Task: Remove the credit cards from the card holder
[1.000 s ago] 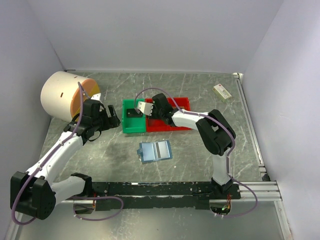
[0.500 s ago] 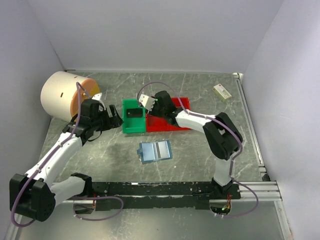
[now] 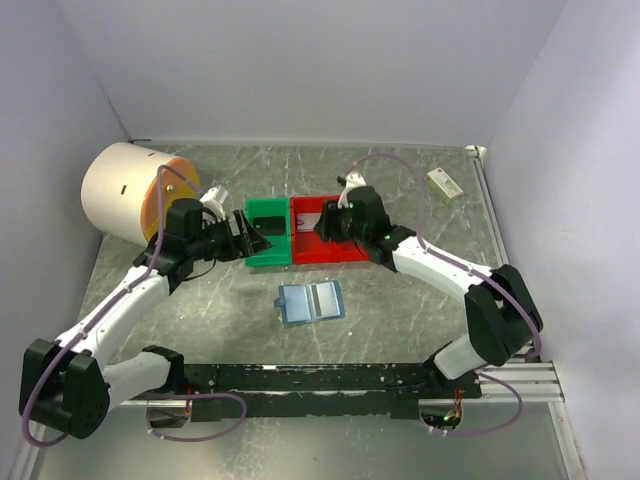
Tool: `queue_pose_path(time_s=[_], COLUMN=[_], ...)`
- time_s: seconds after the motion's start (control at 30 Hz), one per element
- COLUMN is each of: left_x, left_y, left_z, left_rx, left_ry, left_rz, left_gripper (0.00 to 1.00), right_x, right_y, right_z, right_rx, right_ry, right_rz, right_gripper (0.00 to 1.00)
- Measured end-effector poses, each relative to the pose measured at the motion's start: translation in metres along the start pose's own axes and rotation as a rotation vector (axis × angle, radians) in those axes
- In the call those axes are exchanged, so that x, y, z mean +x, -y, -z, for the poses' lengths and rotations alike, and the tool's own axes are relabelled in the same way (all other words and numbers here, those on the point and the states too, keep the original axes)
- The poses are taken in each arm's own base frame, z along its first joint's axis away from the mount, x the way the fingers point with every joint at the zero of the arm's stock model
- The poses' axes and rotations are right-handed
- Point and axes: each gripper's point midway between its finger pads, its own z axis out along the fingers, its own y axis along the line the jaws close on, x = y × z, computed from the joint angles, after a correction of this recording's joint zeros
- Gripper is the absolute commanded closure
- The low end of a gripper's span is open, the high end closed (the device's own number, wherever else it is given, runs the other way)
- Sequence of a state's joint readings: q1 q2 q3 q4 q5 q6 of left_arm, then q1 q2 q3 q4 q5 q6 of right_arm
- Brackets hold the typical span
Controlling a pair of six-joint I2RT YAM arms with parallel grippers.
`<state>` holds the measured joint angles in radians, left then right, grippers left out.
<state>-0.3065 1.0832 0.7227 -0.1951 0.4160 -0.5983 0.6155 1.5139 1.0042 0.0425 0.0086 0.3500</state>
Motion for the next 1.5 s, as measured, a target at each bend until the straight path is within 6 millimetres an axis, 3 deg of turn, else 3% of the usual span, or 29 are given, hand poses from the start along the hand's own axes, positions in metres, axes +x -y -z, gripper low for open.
queue_pose_path(time_s=[0.17, 0.23, 0.3, 0.4, 0.57, 0.87, 1.5], left_x=[0.019, 0.032, 0.045, 0.071, 0.111, 0.144, 0.148], left_y=[0.027, 0.041, 0.053, 0.060, 0.052, 0.050, 0.047], left_z=[-0.019, -0.027, -0.034, -0.043, -0.048, -0.069, -0.083], left_rx=[0.073, 0.102, 0.119, 0.129, 0.103, 0.058, 0.020], left_ry=[-0.055, -0.081, -0.108, -0.139, -0.170, -0.216, -0.210], left_rz=[-0.014, -0.025, -0.033, -0.019, 0.046, 0.076, 0.096], left_gripper=[0.14, 0.15, 0.17, 0.20, 0.21, 0.29, 0.35], right_x=[0.091, 0.117, 0.129, 0.129, 0.131, 0.167, 0.193], right_y=[-0.007, -0.009, -0.011, -0.014, -0.015, -0.014, -0.013], right_z=[0.019, 0.030, 0.039, 0.048, 0.057, 0.069, 0.064], right_rx=[-0.068, -0.075, -0.076, -0.085, -0.081, -0.087, -0.089], right_ry=[-0.228, -0.296, -0.327, -0.328, -0.327, -0.433, -0.537], right_rz=[-0.200, -0.269, -0.312, -0.355, -0.391, -0.421, -0.416], right_gripper=[0.55, 0.55, 0.56, 0.58, 0.61, 0.75, 0.75])
